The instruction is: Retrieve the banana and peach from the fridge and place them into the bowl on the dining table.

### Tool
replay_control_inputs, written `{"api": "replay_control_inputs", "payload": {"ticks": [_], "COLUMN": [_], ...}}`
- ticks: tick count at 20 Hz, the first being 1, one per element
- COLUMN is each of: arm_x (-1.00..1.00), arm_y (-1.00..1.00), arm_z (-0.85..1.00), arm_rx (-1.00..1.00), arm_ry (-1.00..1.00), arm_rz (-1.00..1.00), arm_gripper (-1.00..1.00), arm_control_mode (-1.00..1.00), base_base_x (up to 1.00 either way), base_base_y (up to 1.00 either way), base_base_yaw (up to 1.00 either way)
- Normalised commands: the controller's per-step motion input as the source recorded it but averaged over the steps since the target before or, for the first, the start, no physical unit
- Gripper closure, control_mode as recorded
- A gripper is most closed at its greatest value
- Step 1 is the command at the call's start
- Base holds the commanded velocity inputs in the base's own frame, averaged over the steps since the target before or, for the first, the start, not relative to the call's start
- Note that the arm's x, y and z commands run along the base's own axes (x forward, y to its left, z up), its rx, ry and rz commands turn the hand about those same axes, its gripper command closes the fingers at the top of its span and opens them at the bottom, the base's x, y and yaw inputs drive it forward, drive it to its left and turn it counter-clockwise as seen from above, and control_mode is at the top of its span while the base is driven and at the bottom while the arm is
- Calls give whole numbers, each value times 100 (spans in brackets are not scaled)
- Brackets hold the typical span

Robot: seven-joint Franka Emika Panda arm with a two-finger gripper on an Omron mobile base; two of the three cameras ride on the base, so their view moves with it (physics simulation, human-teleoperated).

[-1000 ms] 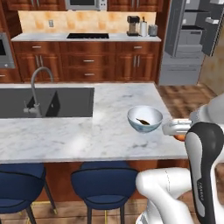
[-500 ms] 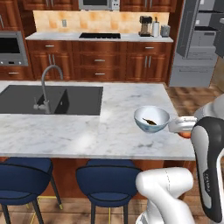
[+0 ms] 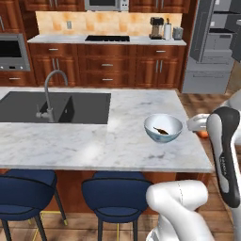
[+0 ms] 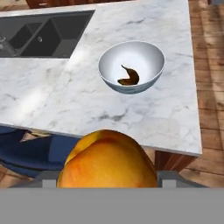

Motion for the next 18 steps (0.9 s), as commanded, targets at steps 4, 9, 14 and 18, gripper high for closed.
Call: {"api": "replay_control_inputs", "payload": {"ticks": [4,9,14,18], "arm_x": [91,77,64,45], "arm_y": [-12,-1,0,0], "arm_z": [-1,-15,-27,-36], "arm_rx": [0,0,0,0], "arm_ry": [8,1,0,0], "arm_rz": [-5,0,0,-1], "arm_gripper": [100,100,100,100], "arm_control_mode": [-100,-100,-100,-100], "base_base_x": [0,0,0,0], "base_base_y": [0,0,0,0], "base_base_yaw": [0,0,0,0]}}
